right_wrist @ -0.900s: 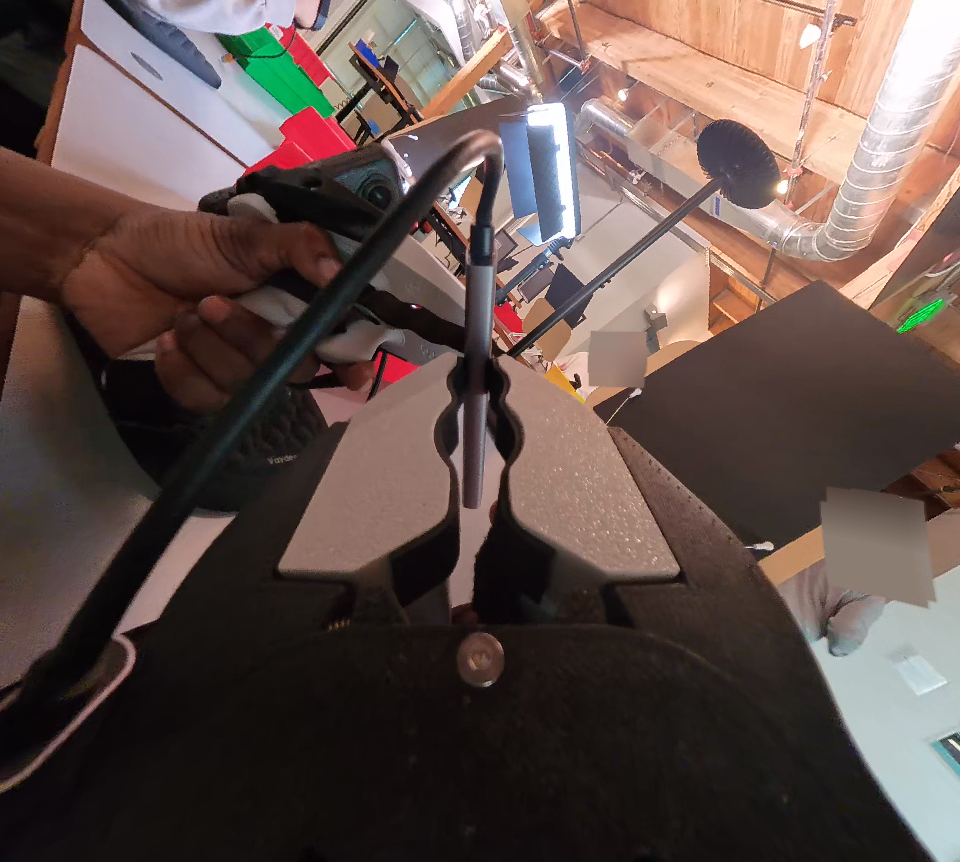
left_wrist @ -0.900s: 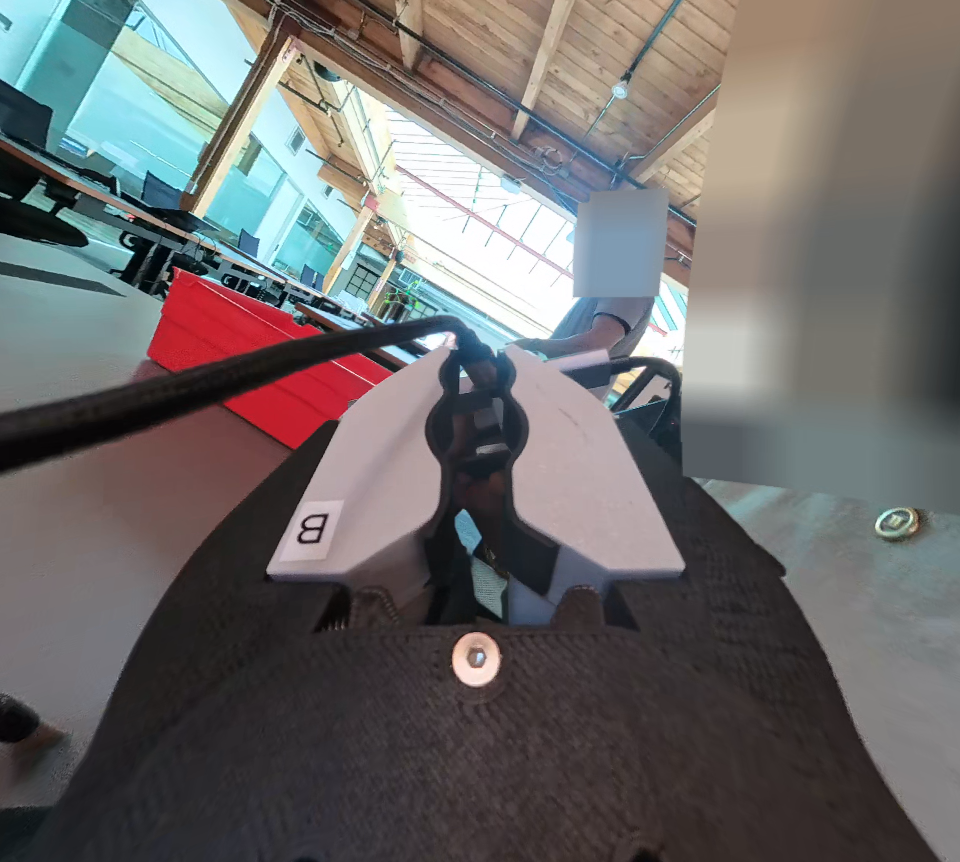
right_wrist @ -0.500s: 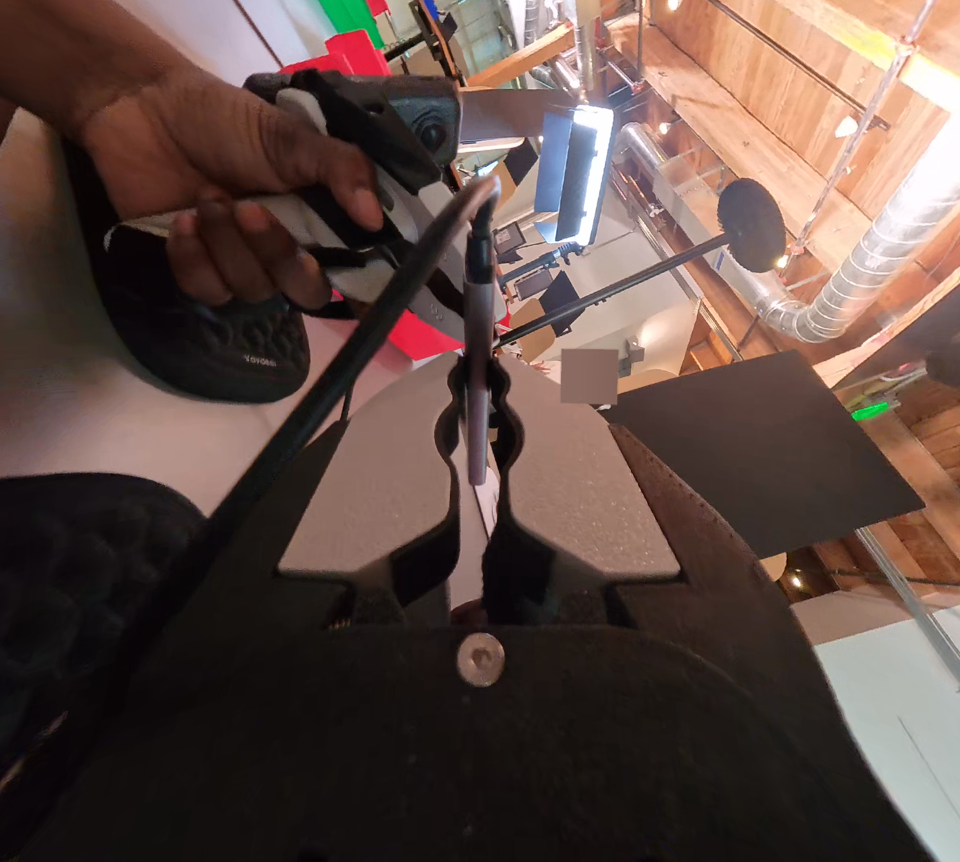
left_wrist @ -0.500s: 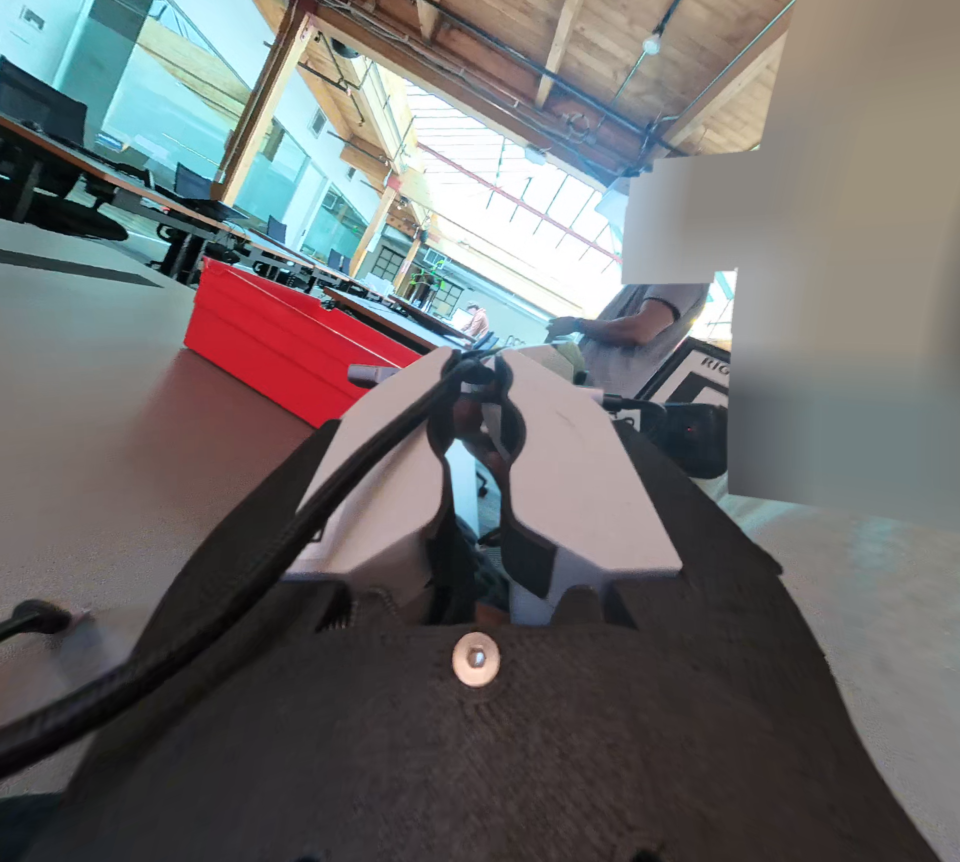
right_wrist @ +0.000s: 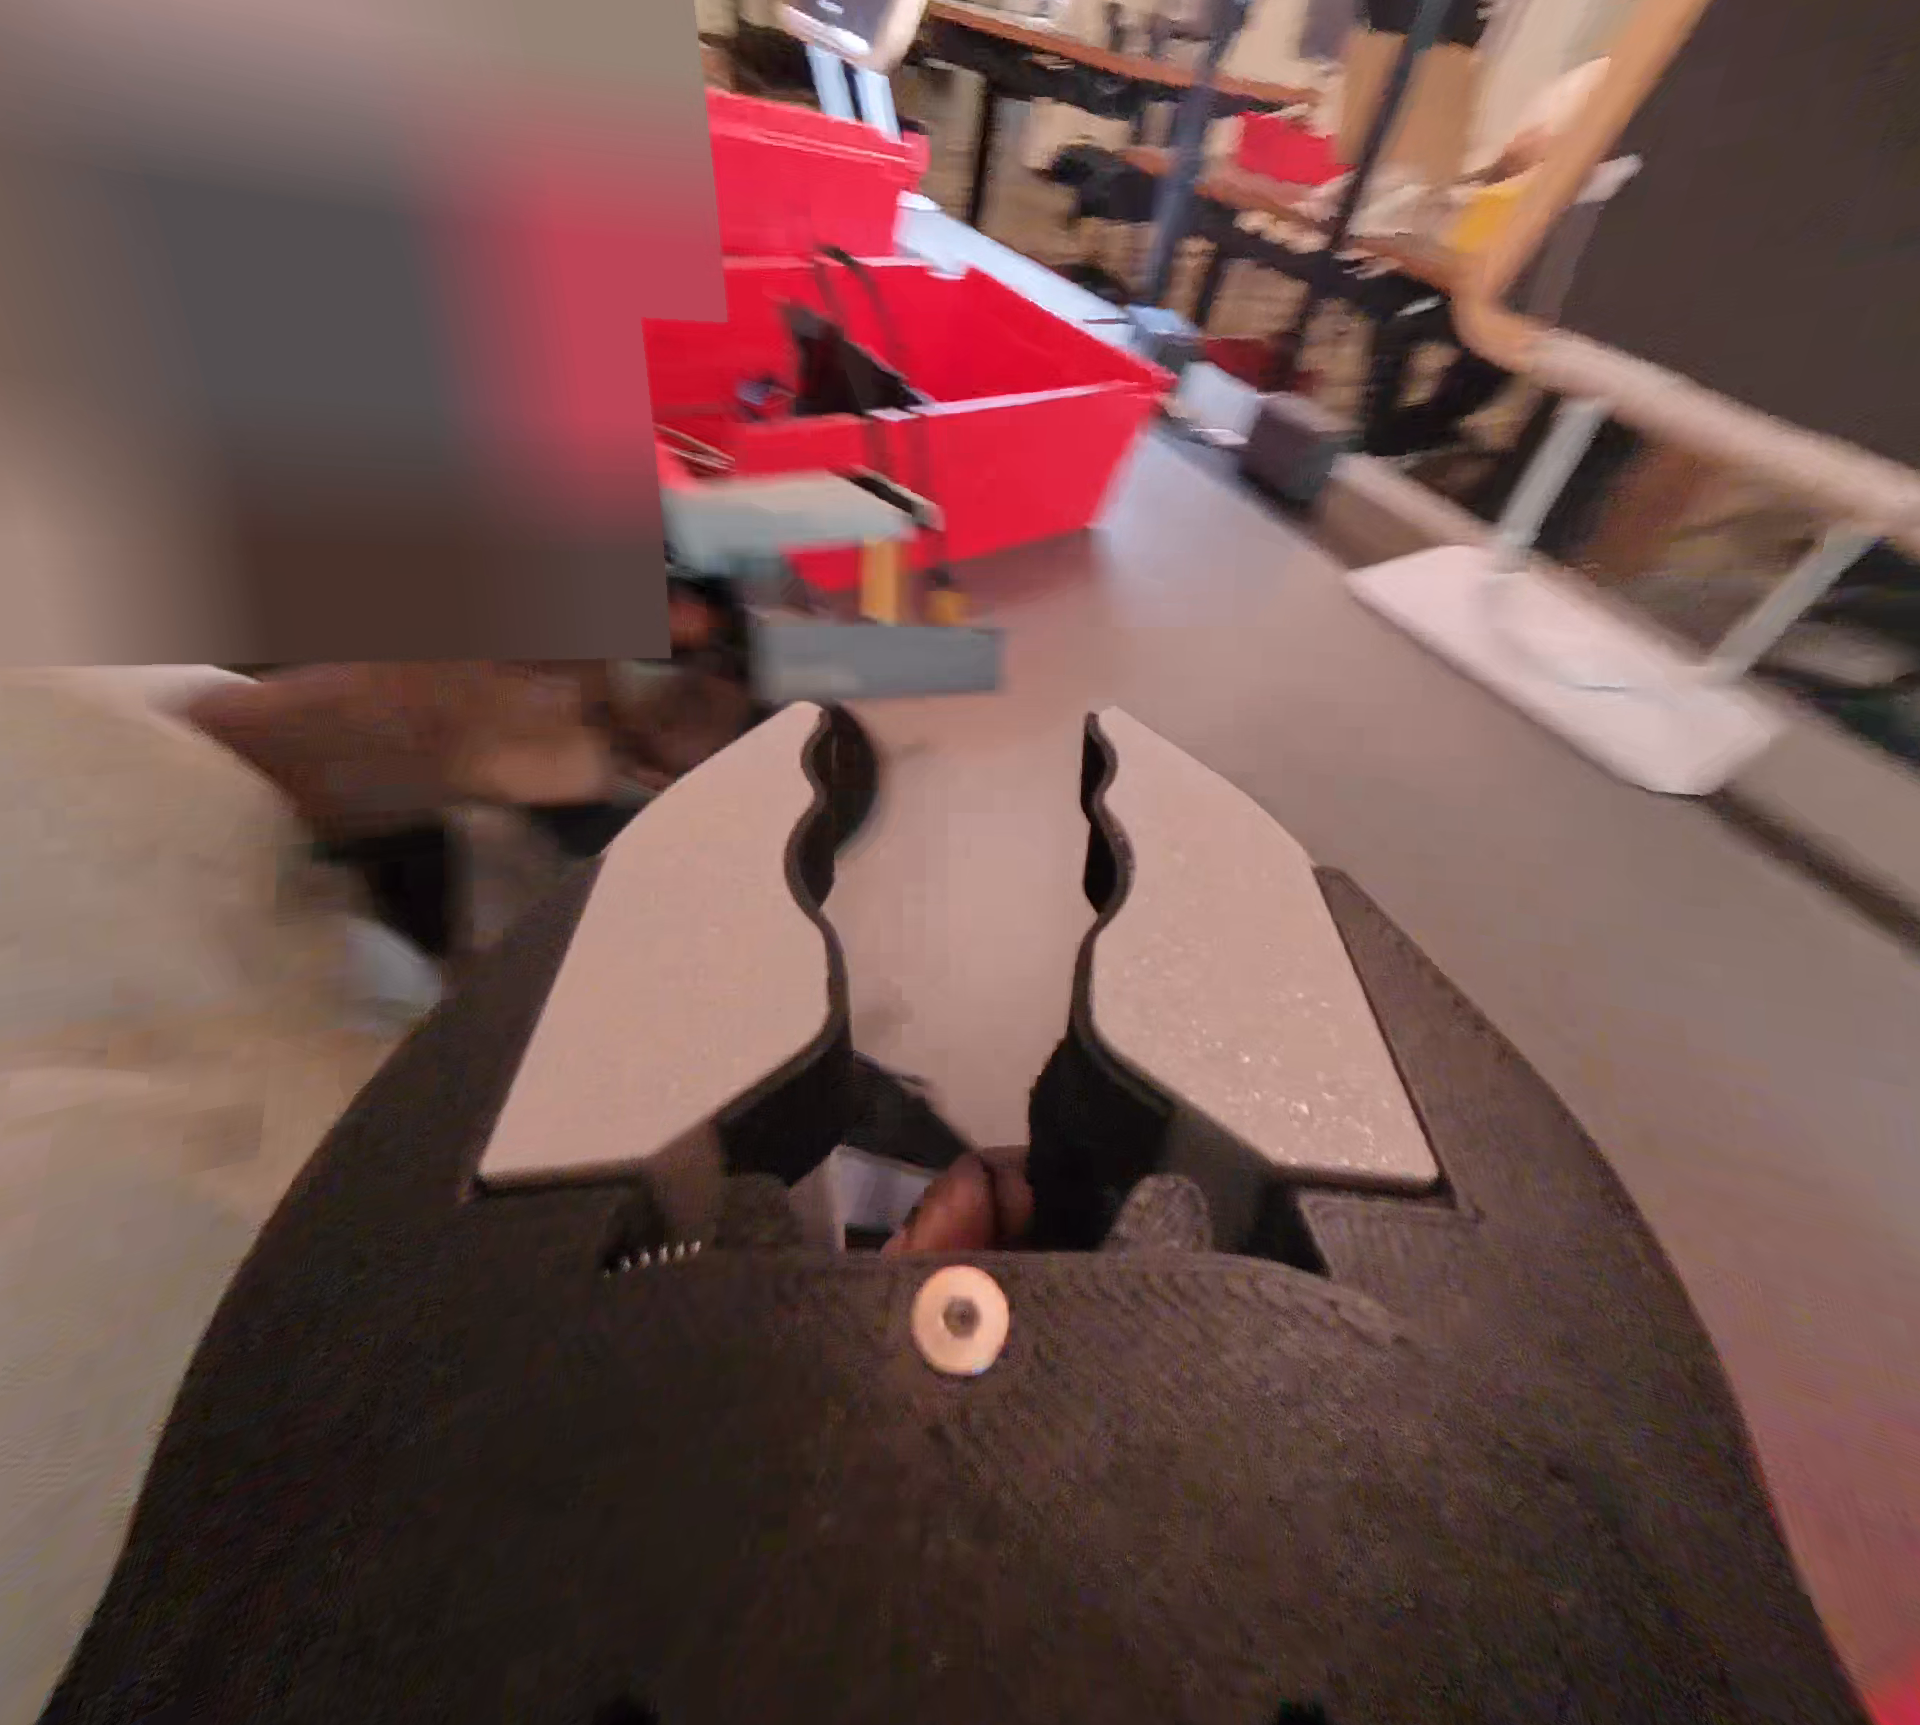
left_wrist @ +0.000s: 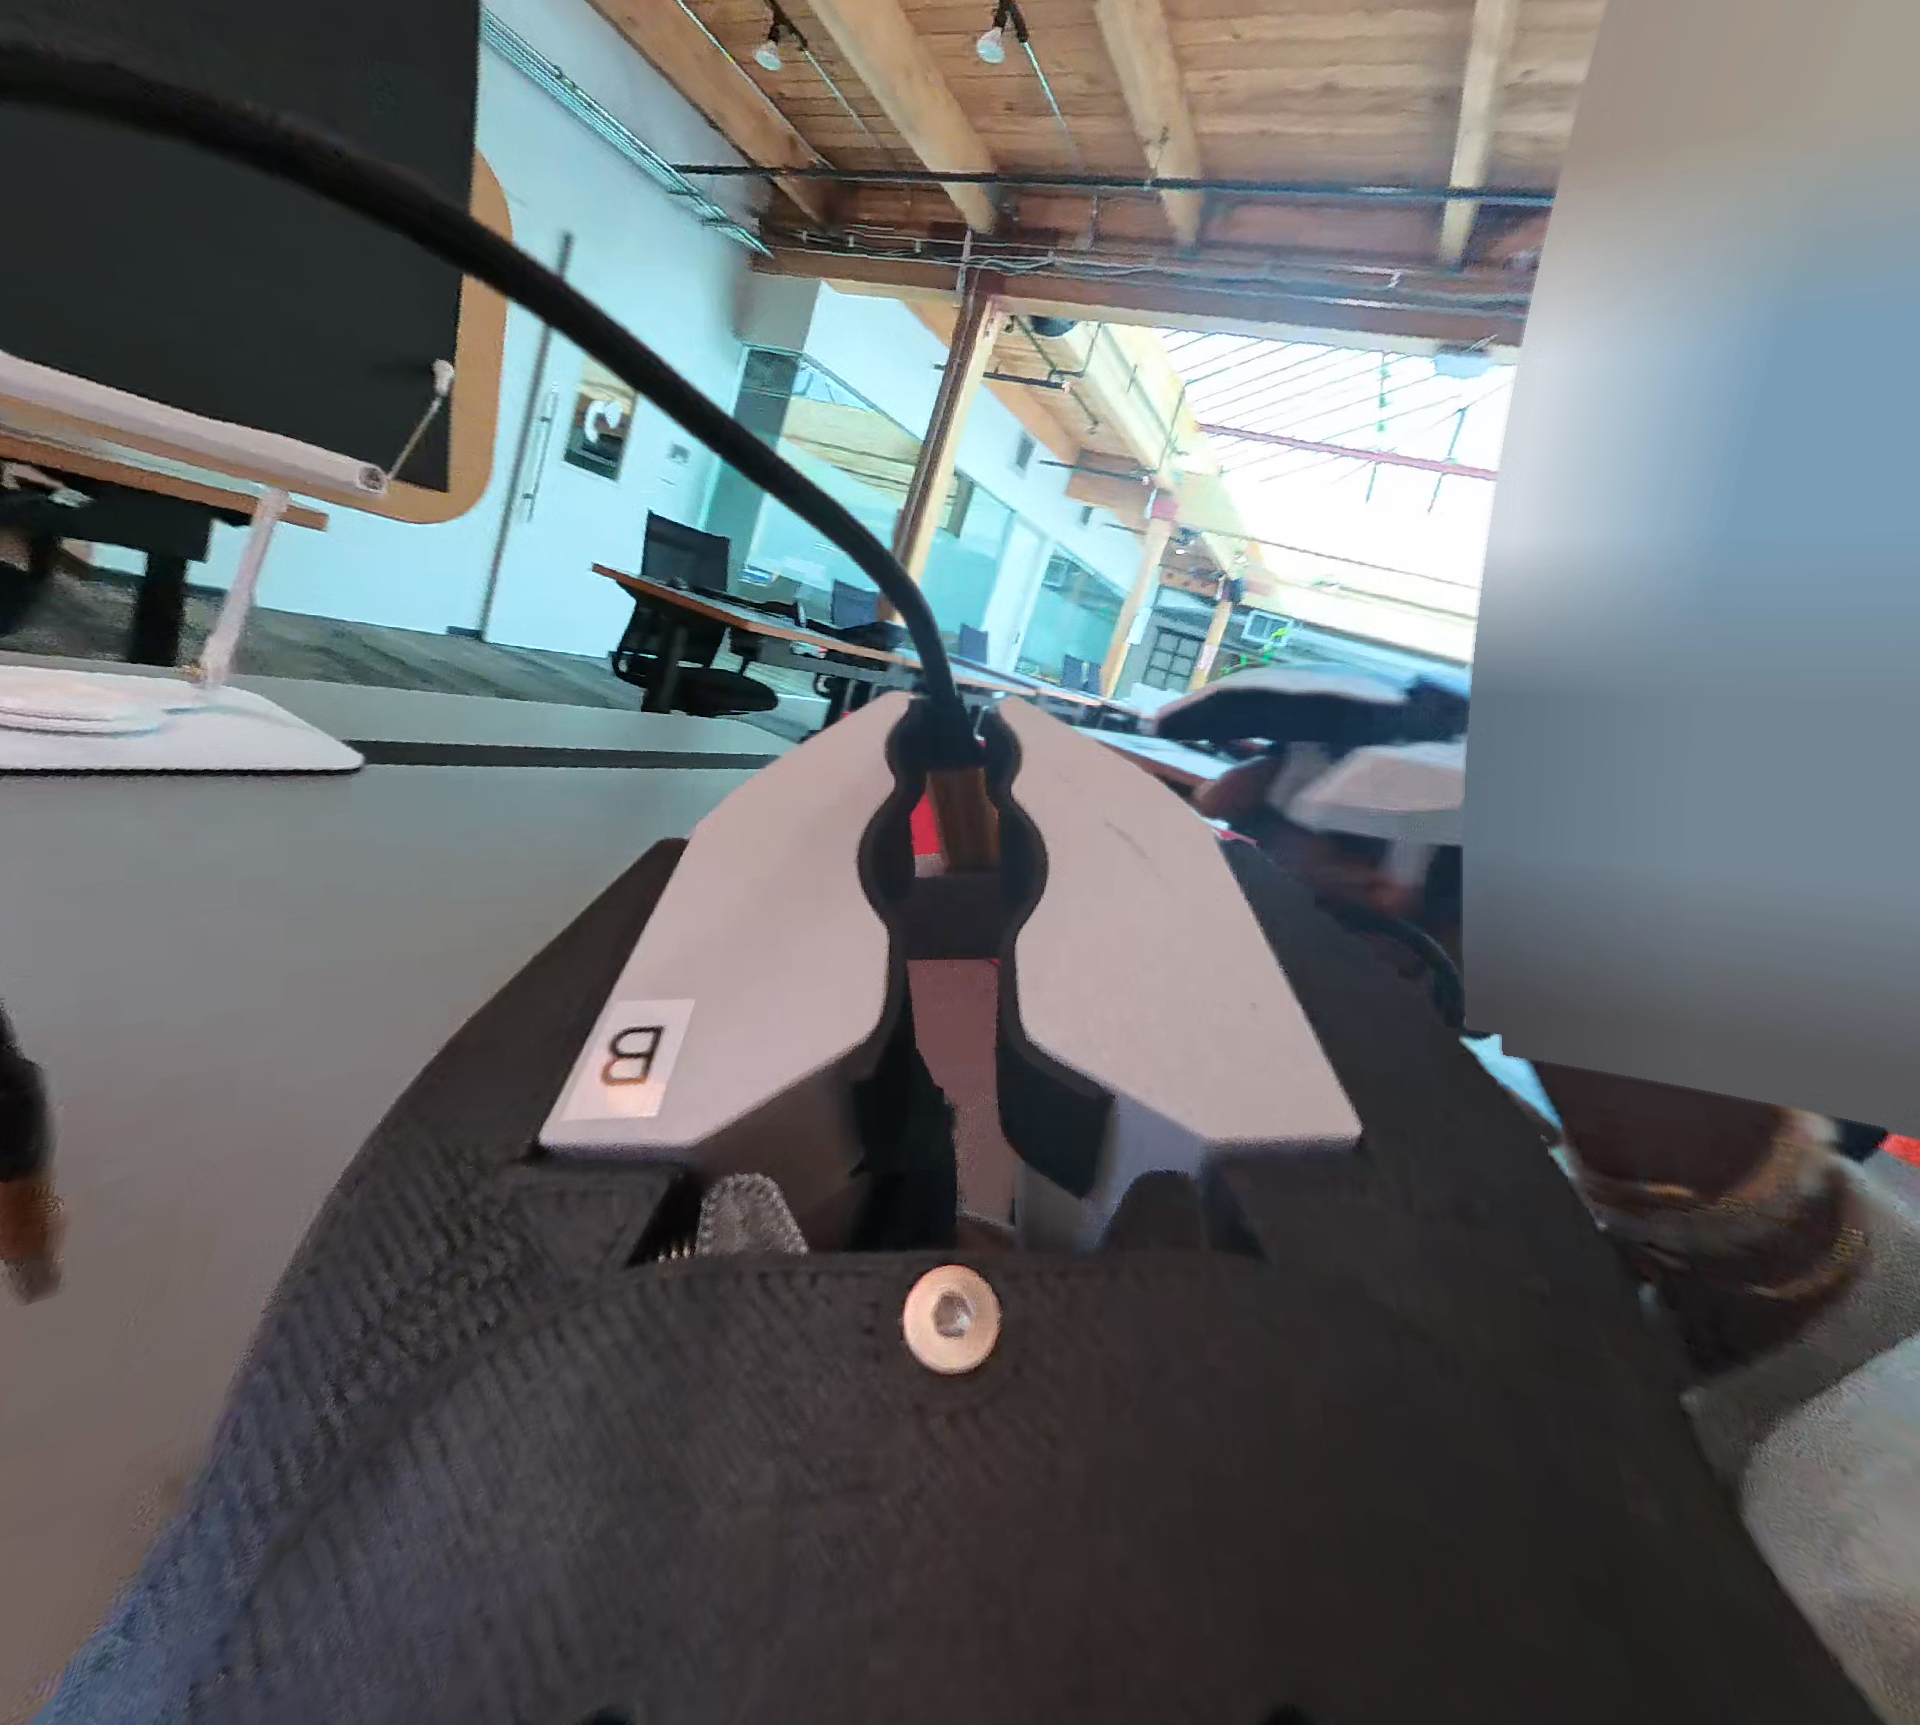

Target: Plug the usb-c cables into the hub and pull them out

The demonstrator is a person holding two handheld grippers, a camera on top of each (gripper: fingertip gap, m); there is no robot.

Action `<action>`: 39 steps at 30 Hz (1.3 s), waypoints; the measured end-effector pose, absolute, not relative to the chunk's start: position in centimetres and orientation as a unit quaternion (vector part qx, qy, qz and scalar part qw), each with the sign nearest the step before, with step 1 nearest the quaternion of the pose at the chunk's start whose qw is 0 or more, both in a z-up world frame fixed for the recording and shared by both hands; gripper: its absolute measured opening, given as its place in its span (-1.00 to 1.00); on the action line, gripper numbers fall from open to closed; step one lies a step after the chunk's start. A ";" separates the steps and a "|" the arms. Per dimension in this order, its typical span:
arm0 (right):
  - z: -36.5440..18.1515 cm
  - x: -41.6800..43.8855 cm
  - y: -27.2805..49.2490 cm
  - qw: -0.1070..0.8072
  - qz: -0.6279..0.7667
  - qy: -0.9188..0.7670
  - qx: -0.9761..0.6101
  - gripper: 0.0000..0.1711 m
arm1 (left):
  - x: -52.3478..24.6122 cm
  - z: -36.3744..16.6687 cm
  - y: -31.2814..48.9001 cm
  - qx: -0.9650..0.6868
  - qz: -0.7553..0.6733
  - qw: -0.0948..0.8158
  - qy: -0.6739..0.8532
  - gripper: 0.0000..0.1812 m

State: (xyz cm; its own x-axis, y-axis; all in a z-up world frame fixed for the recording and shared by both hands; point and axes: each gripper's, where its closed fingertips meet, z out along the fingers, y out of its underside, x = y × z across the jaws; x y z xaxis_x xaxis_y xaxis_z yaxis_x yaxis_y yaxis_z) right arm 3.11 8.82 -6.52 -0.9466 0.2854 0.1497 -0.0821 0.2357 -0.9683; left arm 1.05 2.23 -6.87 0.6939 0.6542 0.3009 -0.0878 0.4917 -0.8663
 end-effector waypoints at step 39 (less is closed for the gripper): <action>-13.6 -1.0 13.2 0.291 0.430 -0.853 -0.048 -0.04 | 6.3 -0.4 14.8 -0.933 0.317 0.138 0.102 -0.69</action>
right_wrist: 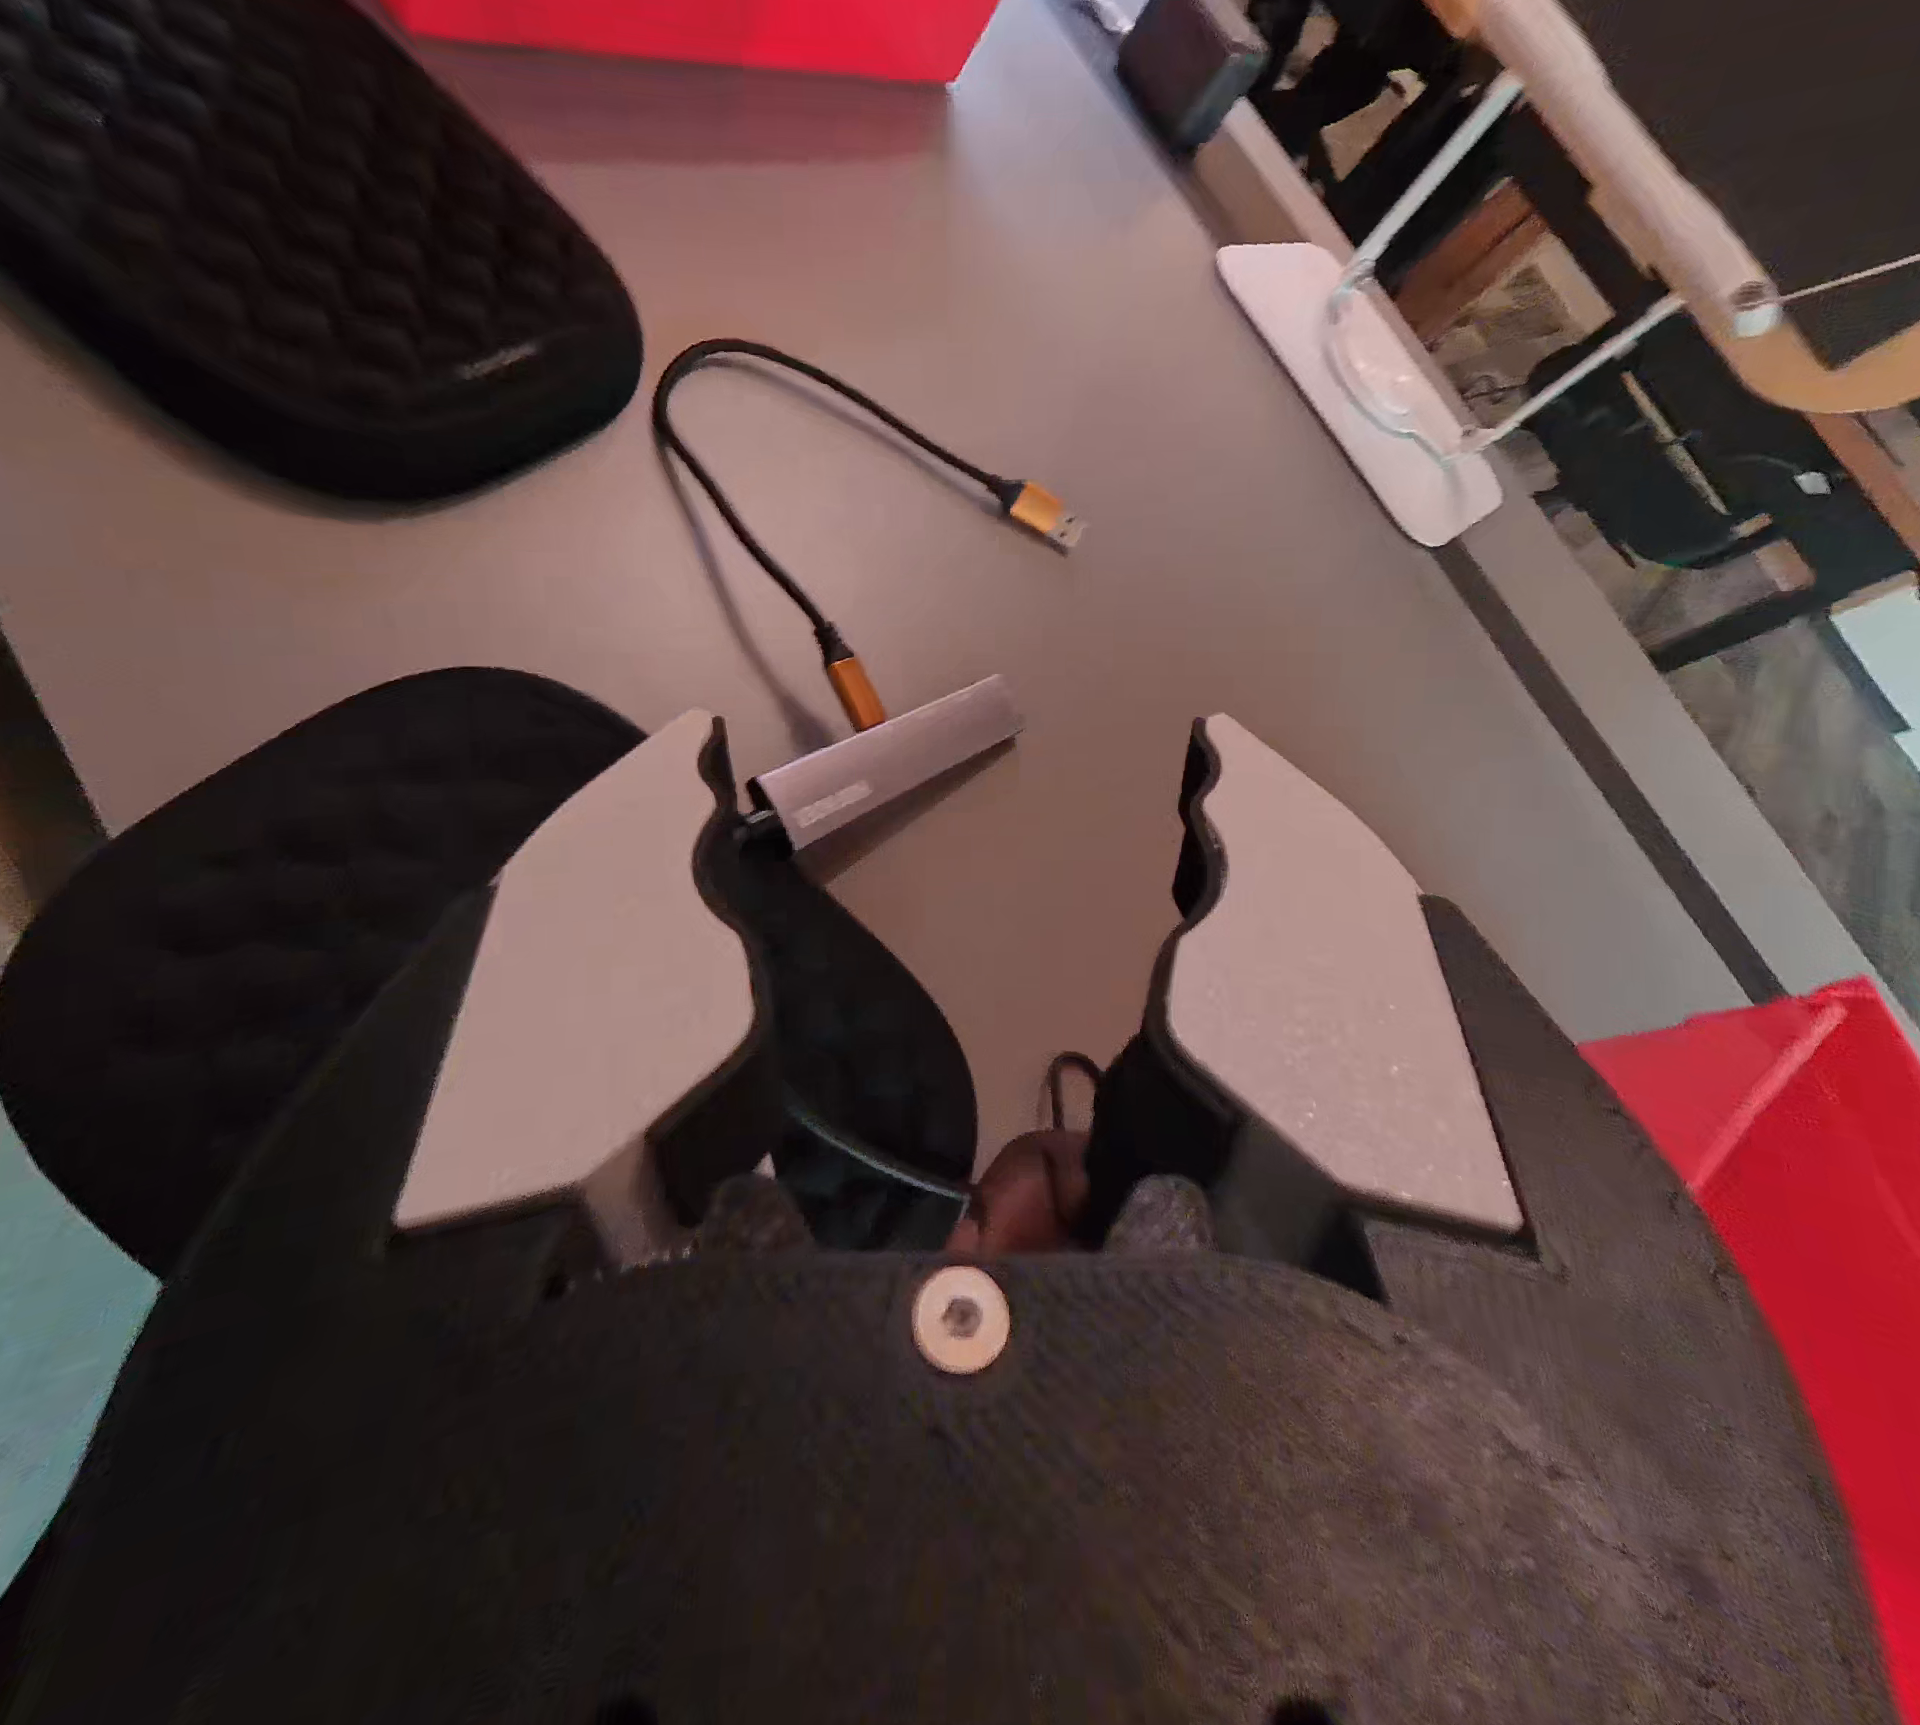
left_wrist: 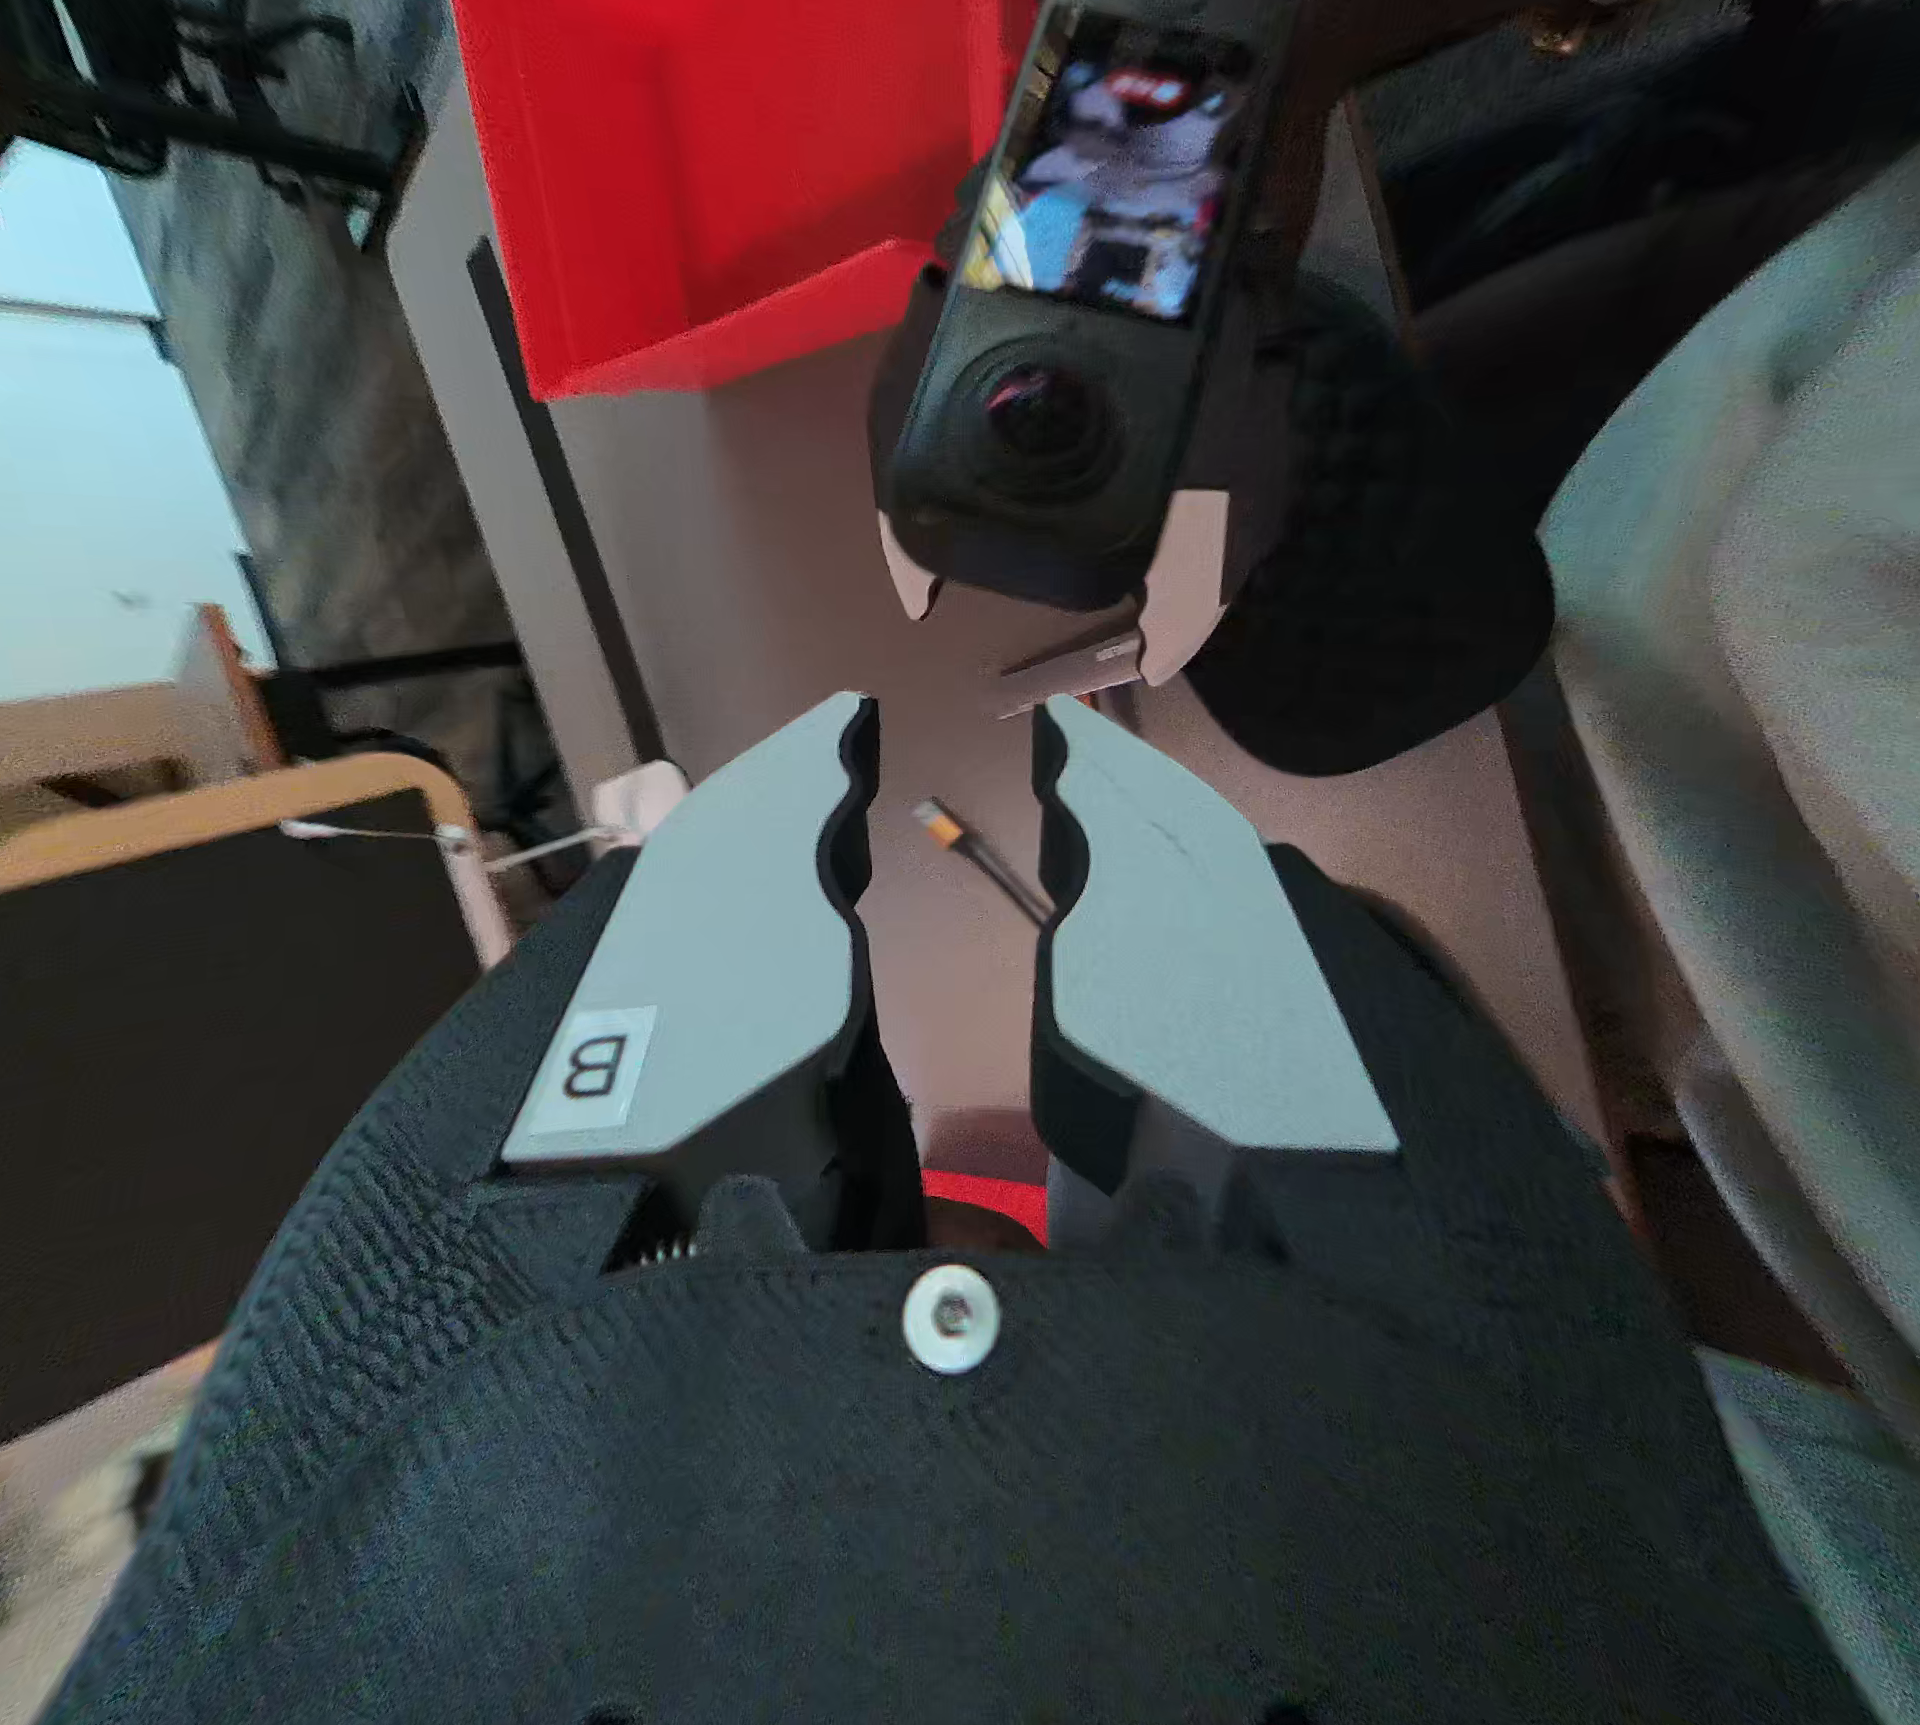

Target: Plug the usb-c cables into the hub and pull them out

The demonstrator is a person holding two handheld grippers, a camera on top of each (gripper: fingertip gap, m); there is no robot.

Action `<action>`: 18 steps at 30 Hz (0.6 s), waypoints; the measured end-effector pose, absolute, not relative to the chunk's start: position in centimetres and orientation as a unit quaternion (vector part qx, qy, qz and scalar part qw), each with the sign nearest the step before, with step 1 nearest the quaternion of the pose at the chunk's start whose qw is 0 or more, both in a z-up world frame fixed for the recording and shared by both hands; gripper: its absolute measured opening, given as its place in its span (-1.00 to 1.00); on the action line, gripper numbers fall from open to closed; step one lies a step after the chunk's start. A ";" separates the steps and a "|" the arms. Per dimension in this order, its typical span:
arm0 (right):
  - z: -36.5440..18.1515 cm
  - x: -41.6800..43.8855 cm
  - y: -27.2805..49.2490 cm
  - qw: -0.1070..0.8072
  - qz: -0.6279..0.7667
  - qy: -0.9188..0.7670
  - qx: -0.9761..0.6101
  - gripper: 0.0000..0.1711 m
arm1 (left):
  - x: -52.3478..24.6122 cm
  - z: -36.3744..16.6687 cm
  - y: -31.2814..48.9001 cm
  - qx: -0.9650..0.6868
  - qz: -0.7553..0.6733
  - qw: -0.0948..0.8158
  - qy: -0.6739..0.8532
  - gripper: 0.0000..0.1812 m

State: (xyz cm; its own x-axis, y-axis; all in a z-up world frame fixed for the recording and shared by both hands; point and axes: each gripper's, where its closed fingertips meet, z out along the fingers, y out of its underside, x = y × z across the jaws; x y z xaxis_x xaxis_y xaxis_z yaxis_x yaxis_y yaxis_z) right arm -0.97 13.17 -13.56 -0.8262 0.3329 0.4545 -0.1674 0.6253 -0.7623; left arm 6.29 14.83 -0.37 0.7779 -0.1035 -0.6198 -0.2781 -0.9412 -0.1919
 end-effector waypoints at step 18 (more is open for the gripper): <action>-9.3 -1.9 15.5 0.293 0.532 -0.782 -0.138 -0.01 | 0.9 4.8 10.4 -0.901 0.364 0.235 -0.013 -0.65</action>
